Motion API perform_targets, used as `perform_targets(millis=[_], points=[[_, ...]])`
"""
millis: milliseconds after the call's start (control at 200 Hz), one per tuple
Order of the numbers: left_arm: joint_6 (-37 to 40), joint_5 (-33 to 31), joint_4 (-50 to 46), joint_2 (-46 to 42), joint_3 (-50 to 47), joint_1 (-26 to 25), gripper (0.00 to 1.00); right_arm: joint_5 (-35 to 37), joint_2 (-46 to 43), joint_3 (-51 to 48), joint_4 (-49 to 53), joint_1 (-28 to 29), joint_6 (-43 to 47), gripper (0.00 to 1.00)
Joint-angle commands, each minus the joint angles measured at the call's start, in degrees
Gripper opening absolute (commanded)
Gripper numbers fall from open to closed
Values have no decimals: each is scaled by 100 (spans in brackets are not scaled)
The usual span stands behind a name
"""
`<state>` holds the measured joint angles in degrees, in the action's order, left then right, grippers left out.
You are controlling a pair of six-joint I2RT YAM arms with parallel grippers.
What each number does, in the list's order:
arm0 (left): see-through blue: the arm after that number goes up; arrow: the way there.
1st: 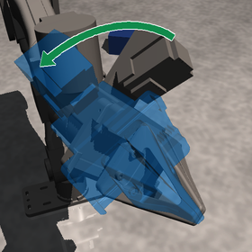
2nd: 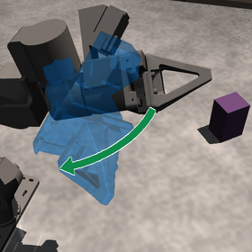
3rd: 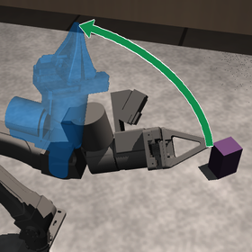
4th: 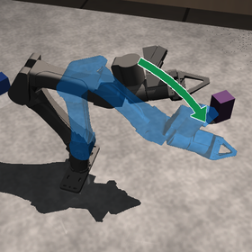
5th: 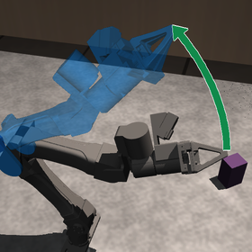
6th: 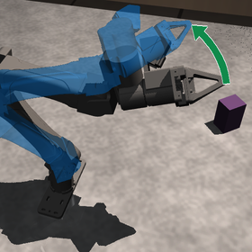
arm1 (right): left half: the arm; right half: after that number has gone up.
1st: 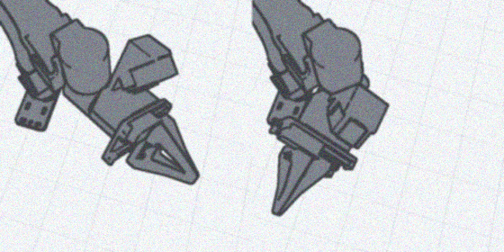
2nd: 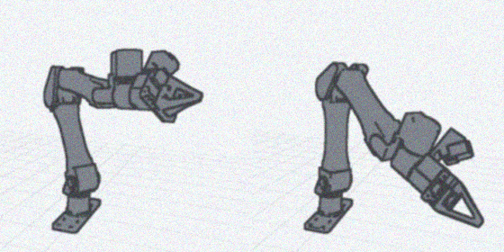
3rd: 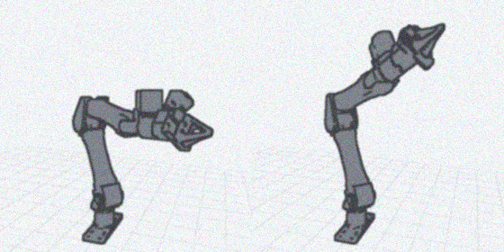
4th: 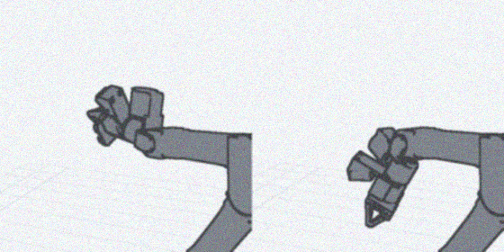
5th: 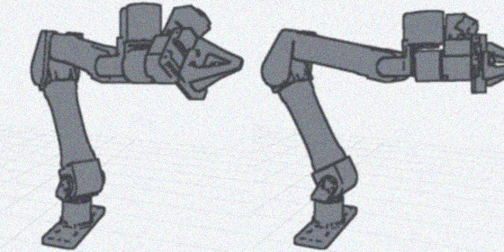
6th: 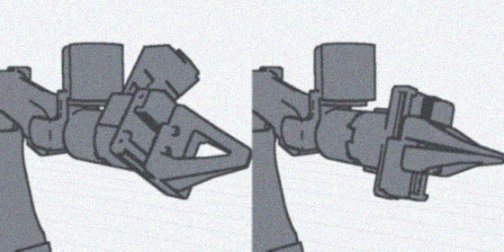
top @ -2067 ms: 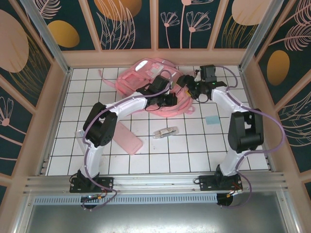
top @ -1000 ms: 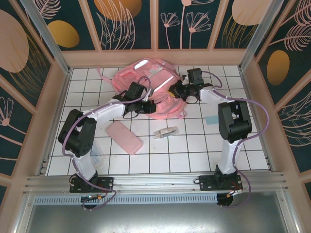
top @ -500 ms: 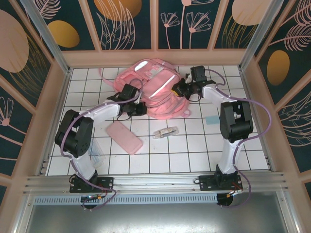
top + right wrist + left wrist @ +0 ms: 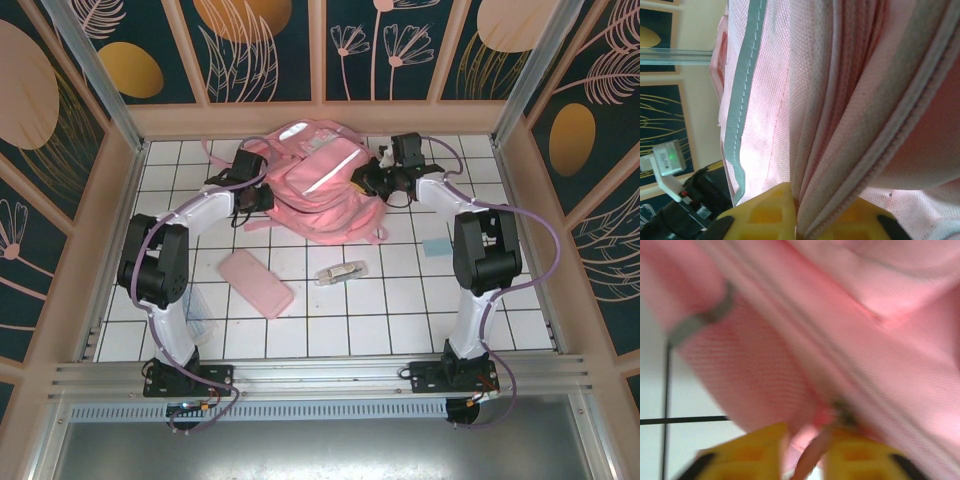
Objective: Pack books, pencil case, and school supplies into a backpack
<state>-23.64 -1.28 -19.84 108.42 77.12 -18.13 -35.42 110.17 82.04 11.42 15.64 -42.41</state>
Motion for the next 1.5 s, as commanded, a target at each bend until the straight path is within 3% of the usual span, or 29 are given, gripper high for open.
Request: perform_targets(millis=[0,50,95,130,340,470,645,836,921,996,1116,1261,1496], points=[[-268,-362,-167,-409,-136,380,63,240,-567,316,229,-179,678,45],[-303,-103,-69,-671,-328,355,85,317,-696,251,431,-134,849,67],[-272,-16,15,-962,-473,273,96,418,-827,151,590,-110,1000,89],[-193,-4,68,-1223,-544,179,99,515,-962,52,698,-98,1092,99],[432,-144,238,-1464,-70,-717,96,1638,-1620,-540,1110,-252,1481,99],[796,-261,196,-707,708,-1238,95,1872,-1863,-832,1085,-669,1507,99],[1559,-495,-151,539,1973,-1723,94,1556,-2093,-1238,911,-1170,1706,99],[2101,-408,-763,1774,3208,-1791,84,1225,-2282,-1945,580,-1286,1719,99],[2338,-393,-955,2089,3411,-1791,77,1126,-2327,-2203,503,-1286,1693,99],[2435,-277,-957,2214,3355,-1795,77,1081,-2350,-2342,467,-1284,1700,99],[2453,-5,-940,2265,3146,-1790,82,1034,-2306,-2360,491,-1288,1705,99],[2331,815,-1027,2063,2986,-1794,87,940,-2246,-2279,484,-1265,1701,99],[2162,1288,-988,1363,2604,-1805,85,915,-2171,-2238,476,-1195,1711,99]])
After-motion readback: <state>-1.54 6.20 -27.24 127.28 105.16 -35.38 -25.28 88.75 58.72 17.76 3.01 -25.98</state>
